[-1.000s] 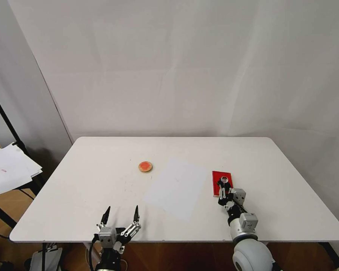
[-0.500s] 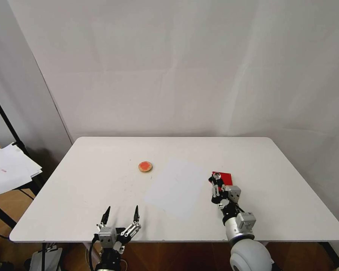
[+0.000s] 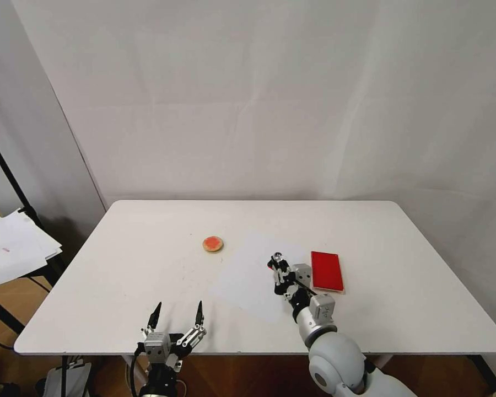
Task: Pick up the stamp from the ink pad and place it onto another ink pad.
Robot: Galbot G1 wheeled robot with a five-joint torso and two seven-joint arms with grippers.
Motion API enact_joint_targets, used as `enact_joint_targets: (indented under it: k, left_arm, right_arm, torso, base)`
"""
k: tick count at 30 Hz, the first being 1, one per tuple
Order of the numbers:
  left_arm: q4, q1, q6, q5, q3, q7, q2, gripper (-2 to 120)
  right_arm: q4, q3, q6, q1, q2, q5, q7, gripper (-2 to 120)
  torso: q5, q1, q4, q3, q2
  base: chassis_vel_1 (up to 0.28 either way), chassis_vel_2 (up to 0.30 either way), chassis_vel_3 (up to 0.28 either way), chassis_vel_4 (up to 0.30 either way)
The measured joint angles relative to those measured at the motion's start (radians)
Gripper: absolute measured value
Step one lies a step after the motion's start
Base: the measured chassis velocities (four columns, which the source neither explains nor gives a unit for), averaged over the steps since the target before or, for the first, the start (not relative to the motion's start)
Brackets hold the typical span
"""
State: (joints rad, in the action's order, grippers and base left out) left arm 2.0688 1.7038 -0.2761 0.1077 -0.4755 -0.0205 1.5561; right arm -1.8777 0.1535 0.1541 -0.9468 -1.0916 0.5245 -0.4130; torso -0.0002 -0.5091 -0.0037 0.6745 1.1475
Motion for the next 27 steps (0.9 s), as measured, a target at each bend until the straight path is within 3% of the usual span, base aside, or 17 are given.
enact_joint_targets:
  k: [11, 27]
  left_arm:
    - [0.000, 0.000, 0.000, 0.000, 0.000, 0.000, 0.000, 102]
    - [0.000, 0.000, 0.000, 0.000, 0.000, 0.000, 0.000, 102]
  right_arm:
    - [0.073, 0.077, 0.005, 0.084, -0.047, 0.016, -0.028, 8]
    - [0.096, 0.190, 0.032, 0.127, -0.027, 0.084, -0.070, 8]
  torso:
    - [0.0000, 0.000, 0.0001, 0.000, 0.000]
    - [0.0000, 0.000, -0.0001, 0.000, 0.000]
  base:
    - [0.000, 0.000, 0.000, 0.000]
    - [0.000, 0.000, 0.000, 0.000]
